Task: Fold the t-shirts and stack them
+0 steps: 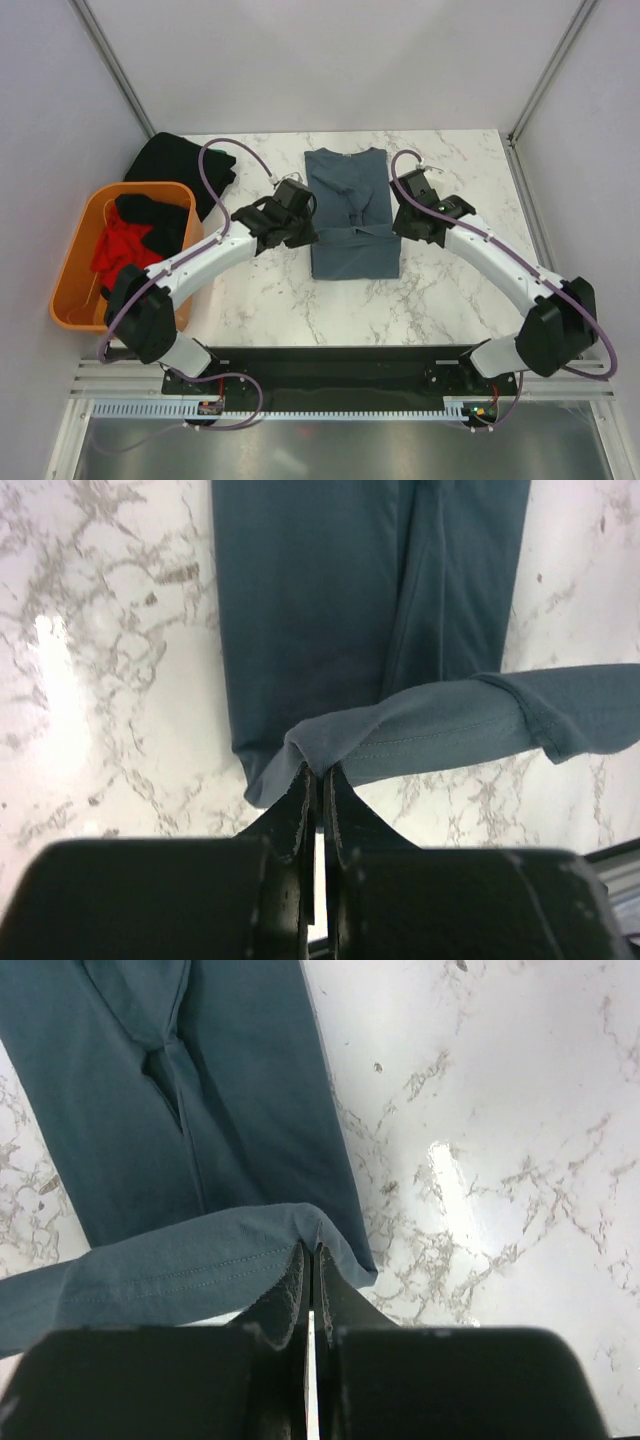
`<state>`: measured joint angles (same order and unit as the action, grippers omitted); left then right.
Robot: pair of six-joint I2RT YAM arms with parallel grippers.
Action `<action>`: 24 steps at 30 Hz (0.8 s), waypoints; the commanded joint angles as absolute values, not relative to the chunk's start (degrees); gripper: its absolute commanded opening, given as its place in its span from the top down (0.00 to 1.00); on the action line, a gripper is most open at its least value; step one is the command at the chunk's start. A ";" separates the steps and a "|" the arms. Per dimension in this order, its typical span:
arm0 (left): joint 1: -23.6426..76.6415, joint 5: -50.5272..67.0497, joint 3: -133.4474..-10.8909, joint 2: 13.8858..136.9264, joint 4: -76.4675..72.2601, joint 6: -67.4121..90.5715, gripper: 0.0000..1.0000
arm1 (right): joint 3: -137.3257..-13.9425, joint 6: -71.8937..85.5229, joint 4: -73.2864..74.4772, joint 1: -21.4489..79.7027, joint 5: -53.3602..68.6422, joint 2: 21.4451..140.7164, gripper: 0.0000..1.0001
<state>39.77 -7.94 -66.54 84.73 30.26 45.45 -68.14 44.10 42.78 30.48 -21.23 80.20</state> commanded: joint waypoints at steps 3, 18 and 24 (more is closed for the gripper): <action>34.55 -4.93 -73.64 91.57 29.62 37.80 0.98 | -74.26 37.45 37.98 26.73 -17.77 87.09 1.00; 22.51 9.12 -96.38 118.10 34.00 32.87 0.33 | -93.22 32.70 37.16 19.43 -11.42 113.07 0.37; 18.98 12.13 -110.13 118.32 44.56 31.82 0.13 | -115.32 29.97 49.04 17.67 -9.85 114.47 0.21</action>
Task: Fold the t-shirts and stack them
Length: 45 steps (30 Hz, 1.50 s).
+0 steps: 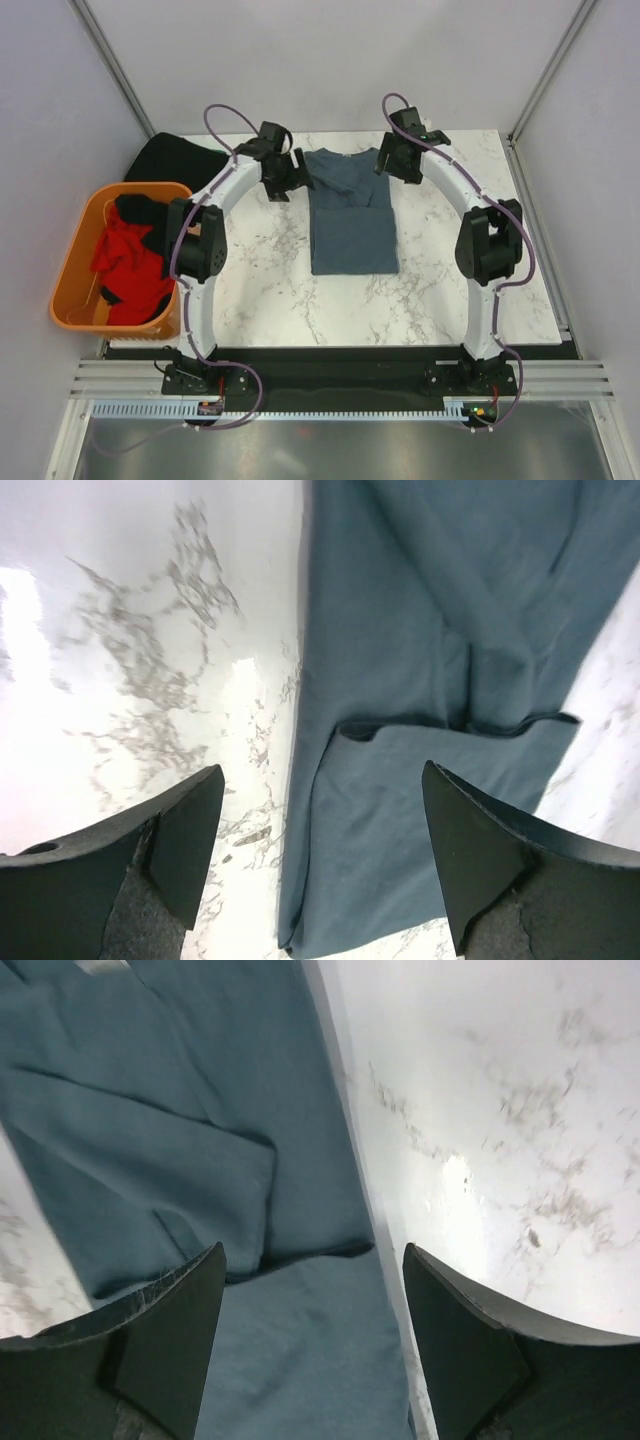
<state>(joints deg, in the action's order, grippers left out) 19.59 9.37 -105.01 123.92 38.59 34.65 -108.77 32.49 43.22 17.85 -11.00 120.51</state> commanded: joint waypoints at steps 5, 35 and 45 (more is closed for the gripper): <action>20.56 10.81 -94.28 103.31 41.50 33.66 0.14 | -93.91 30.41 41.25 17.75 -5.11 100.22 0.21; 32.08 10.55 -41.66 81.65 3.17 43.07 0.24 | -36.39 29.62 3.43 17.31 12.83 86.22 0.61; 32.61 10.99 -39.29 89.73 -4.92 43.68 0.37 | -33.93 30.32 -1.84 17.23 16.26 90.00 0.94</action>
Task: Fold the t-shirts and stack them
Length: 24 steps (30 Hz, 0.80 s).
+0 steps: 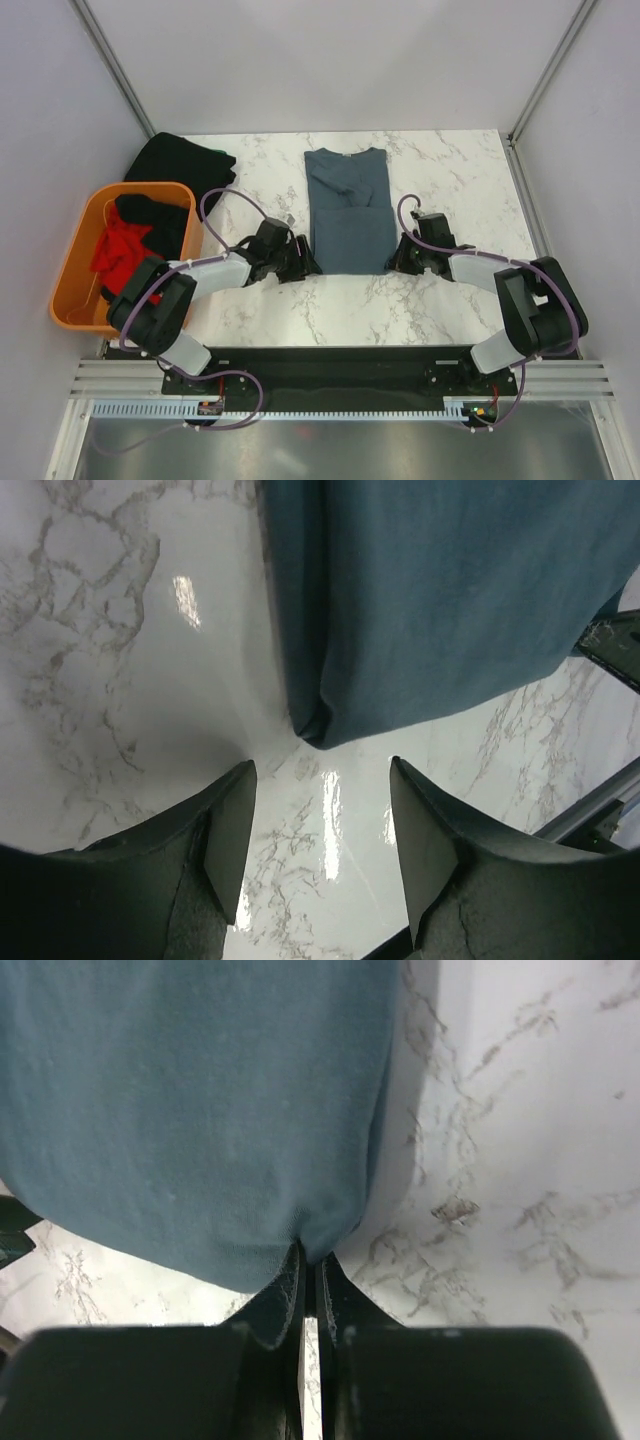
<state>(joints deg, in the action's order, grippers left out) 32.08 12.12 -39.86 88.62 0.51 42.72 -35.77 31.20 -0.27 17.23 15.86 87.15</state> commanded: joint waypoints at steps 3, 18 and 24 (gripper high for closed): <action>32.70 11.42 -38.15 90.61 -7.73 43.77 0.39 | -33.93 30.32 -2.37 17.23 16.70 90.97 0.96; 32.96 9.93 -36.74 93.95 -11.07 43.77 0.98 | -33.66 30.59 -3.08 17.14 18.10 92.99 1.00; 33.22 10.99 -36.48 91.50 -9.85 43.16 0.98 | -32.61 30.94 0.34 17.14 17.84 87.81 1.00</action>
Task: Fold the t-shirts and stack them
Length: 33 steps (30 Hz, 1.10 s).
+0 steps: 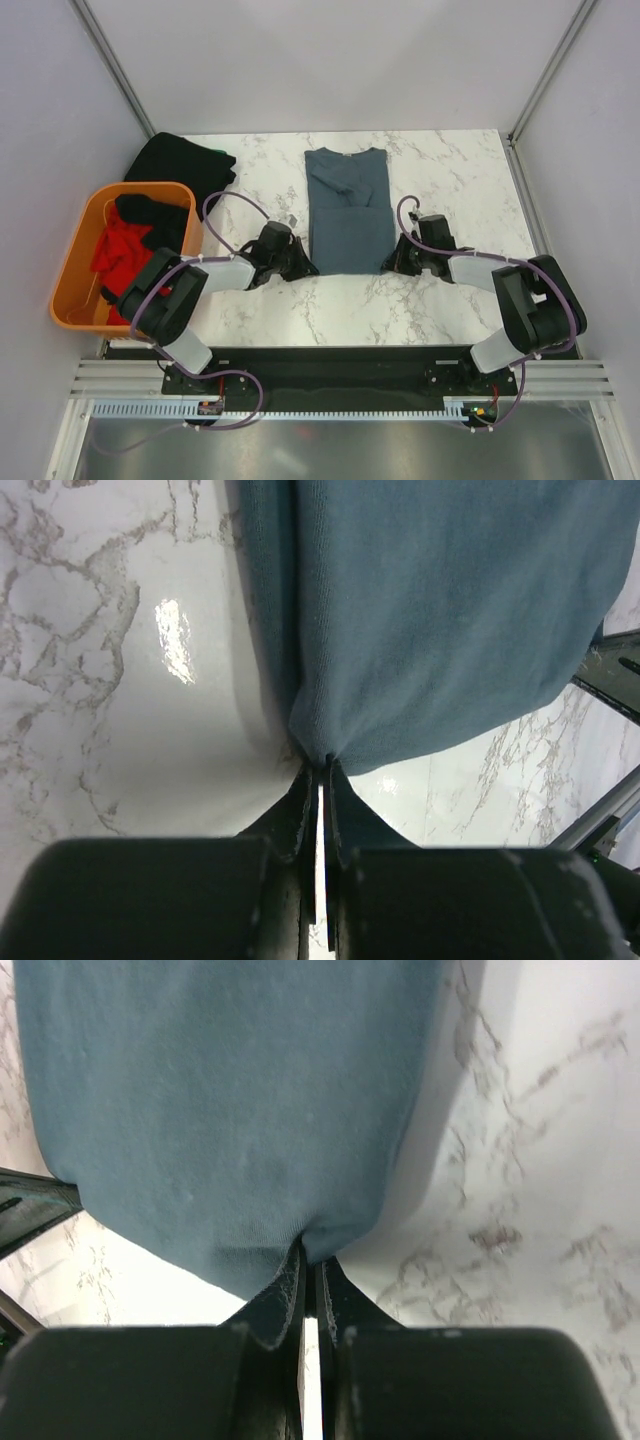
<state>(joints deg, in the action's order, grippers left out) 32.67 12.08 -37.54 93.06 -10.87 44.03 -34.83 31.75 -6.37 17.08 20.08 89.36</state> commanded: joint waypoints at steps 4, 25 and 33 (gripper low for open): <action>34.53 9.67 -34.46 82.90 -5.19 45.08 0.98 | -31.99 31.90 8.77 17.23 19.33 81.75 1.00; 49.39 3.18 -38.47 40.69 31.10 56.61 0.98 | -43.05 41.05 48.16 23.03 18.90 41.39 1.00; 48.69 -4.39 -48.15 48.15 35.86 51.95 0.98 | -56.32 36.39 48.87 23.11 13.10 54.83 1.00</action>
